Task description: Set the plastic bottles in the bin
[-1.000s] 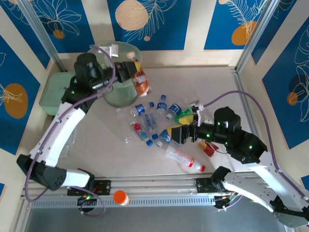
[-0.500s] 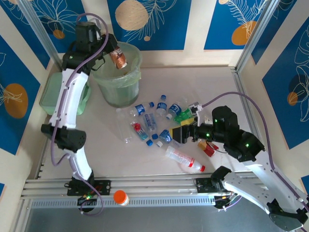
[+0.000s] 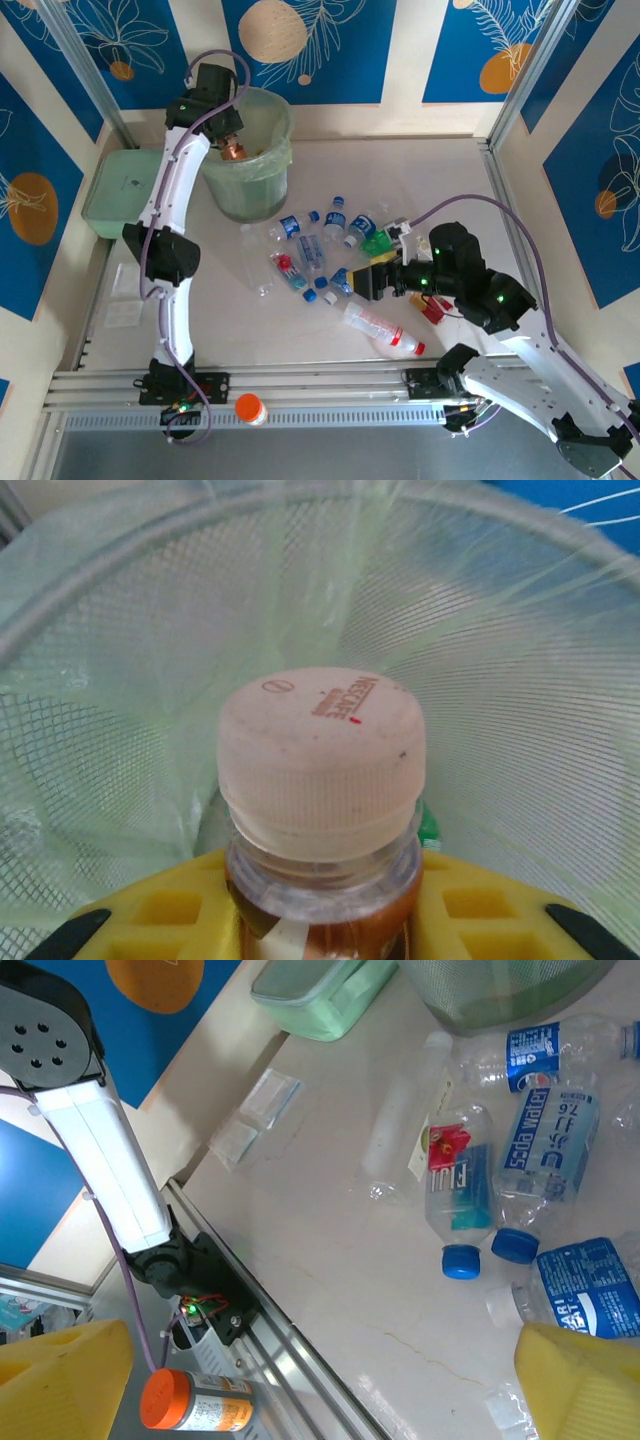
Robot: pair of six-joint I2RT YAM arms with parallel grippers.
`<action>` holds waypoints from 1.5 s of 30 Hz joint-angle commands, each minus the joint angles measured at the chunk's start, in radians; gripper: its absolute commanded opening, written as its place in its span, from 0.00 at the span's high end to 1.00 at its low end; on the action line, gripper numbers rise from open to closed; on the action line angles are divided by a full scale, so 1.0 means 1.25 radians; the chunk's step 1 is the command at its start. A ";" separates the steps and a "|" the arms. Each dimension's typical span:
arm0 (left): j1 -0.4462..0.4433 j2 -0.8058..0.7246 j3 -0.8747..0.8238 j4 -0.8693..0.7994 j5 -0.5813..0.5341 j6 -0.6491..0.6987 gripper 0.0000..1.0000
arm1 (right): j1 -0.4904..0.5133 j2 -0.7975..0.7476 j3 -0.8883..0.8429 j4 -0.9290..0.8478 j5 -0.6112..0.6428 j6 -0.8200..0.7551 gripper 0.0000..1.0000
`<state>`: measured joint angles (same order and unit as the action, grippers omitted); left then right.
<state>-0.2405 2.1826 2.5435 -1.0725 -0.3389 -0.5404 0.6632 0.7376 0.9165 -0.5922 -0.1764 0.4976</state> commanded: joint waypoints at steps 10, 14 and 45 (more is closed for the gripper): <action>0.016 0.112 0.035 -0.046 -0.047 -0.012 0.80 | -0.005 -0.005 -0.045 0.023 -0.006 0.015 0.02; 0.017 0.131 0.035 -0.056 -0.022 -0.032 0.68 | -0.006 -0.005 -0.029 0.009 0.002 0.005 0.02; -0.147 -0.735 -0.803 0.285 0.197 -0.027 0.33 | -0.004 0.186 0.278 -0.378 0.276 0.098 0.24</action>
<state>-0.3946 1.3643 1.6630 -0.8234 -0.0933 -0.5343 0.6598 0.9417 1.2148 -0.9081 0.0673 0.5476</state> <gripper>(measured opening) 0.672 0.776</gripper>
